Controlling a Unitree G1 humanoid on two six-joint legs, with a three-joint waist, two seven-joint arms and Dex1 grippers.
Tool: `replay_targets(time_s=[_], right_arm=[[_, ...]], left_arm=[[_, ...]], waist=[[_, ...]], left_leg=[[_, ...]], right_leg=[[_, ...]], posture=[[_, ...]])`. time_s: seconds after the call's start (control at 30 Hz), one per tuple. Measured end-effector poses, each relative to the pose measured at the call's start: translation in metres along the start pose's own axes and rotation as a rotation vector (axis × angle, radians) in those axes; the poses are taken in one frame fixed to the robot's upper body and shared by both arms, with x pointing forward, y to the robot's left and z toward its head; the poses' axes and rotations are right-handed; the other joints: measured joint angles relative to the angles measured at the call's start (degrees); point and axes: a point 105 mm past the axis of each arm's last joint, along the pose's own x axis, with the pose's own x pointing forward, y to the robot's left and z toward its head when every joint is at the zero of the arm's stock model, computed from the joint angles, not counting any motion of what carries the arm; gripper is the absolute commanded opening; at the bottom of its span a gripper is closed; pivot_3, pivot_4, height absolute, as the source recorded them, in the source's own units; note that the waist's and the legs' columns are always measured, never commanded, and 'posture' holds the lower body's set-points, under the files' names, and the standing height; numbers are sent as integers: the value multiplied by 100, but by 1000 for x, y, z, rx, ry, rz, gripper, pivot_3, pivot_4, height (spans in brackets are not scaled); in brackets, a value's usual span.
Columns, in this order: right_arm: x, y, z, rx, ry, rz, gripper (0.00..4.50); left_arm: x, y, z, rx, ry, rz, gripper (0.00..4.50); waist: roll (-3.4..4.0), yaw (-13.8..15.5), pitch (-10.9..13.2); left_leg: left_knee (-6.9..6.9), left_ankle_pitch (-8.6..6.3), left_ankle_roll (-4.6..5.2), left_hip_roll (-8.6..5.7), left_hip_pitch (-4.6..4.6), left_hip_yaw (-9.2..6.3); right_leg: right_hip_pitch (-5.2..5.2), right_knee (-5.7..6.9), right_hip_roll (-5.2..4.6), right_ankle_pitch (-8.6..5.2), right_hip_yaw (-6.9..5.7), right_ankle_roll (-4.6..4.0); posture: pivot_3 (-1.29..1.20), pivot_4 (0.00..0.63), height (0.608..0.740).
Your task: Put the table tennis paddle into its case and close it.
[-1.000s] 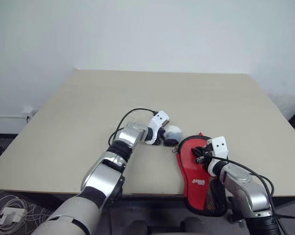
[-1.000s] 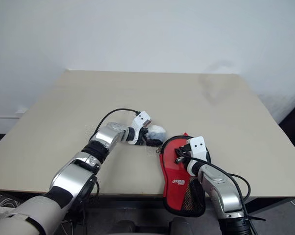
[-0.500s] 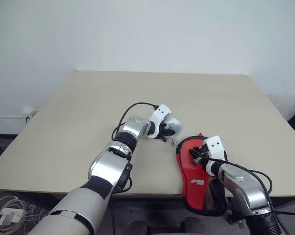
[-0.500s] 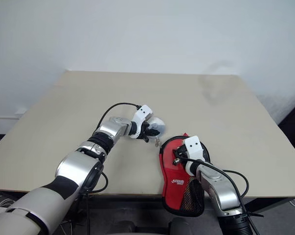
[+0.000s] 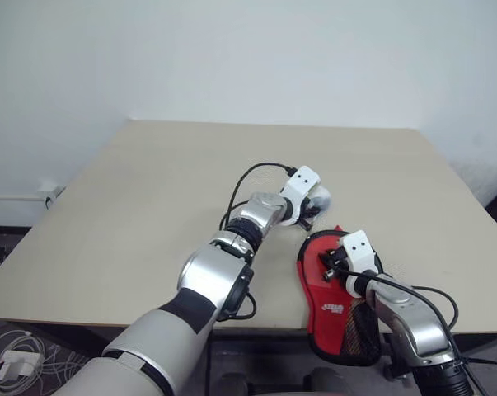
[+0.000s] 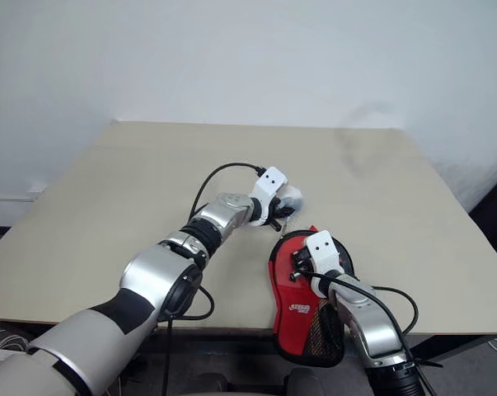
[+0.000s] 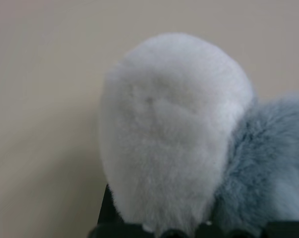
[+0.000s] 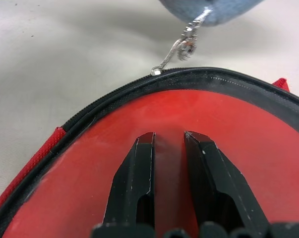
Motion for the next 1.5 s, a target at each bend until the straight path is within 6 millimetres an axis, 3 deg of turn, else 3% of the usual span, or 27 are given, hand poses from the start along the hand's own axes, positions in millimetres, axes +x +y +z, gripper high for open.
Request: replay_targets(time_s=[0.13, 0.4, 0.5, 0.7, 0.93, 1.3, 1.4, 1.5], right_arm=[[0, 1, 0, 0, -2, -5, 982], [0, 1, 0, -3, -3, -18, 982], [0, 1, -1, 2, -3, -26, 982], [0, 1, -1, 4, -4, -33, 982], [-13, 2, -3, -19, 12, 44, 982], [-29, 5, -3, -19, 31, 170, 982], [-30, 5, -2, -8, 28, 181, 1517], [-29, 8, -1, -4, 24, 200, 2546]], left_arm=[[9, -18, 5, 33, -23, -29, 1043], [10, -20, 7, 115, -33, -25, 1043], [10, -24, 4, 107, -25, -65, 1789], [7, -44, -3, 100, -8, -258, 3869], [-3, -57, -10, 64, -34, -446, 3869], [-28, -18, 8, -89, -169, -427, 3869], [-28, -16, 9, -128, -176, -418, 4234], [-26, -22, 11, -148, -185, -443, 4500]], waist=[[0, -2, 0], [1, -1, -1], [-1, -1, -2], [-1, -2, -4], [6, 12, -1], [16, 42, 7], [16, 57, 7], [17, 56, 8]], left_leg=[[0, 0, 1, 0, 1, 1], [-5, 0, 0, 0, 6, 4], [-5, 0, 0, 0, 8, 4], [-6, -1, 2, 0, 12, 4], [-5, -5, 9, 0, 7, 4], [-2, -15, 27, 0, -1, 6], [0, -14, 26, 0, -3, 7], [1, -13, 24, 0, -5, 8]], right_leg=[[1, -1, 0, 0, 0, 0], [2, -2, 0, 0, 1, 0], [5, -2, 0, 0, 0, 0], [9, -3, 0, 0, -1, 0], [7, -7, -1, -1, -1, 0], [0, -7, -2, -1, 0, 1], [-1, -7, -2, -1, 0, 1], [-3, -6, -2, -1, 0, 0]], posture=[[0, 0, 716], [0, 0, 716], [0, 0, 716], [0, 0, 716], [0, 0, 716], [0, 0, 716], [0, 0, 716], [0, 0, 716]])
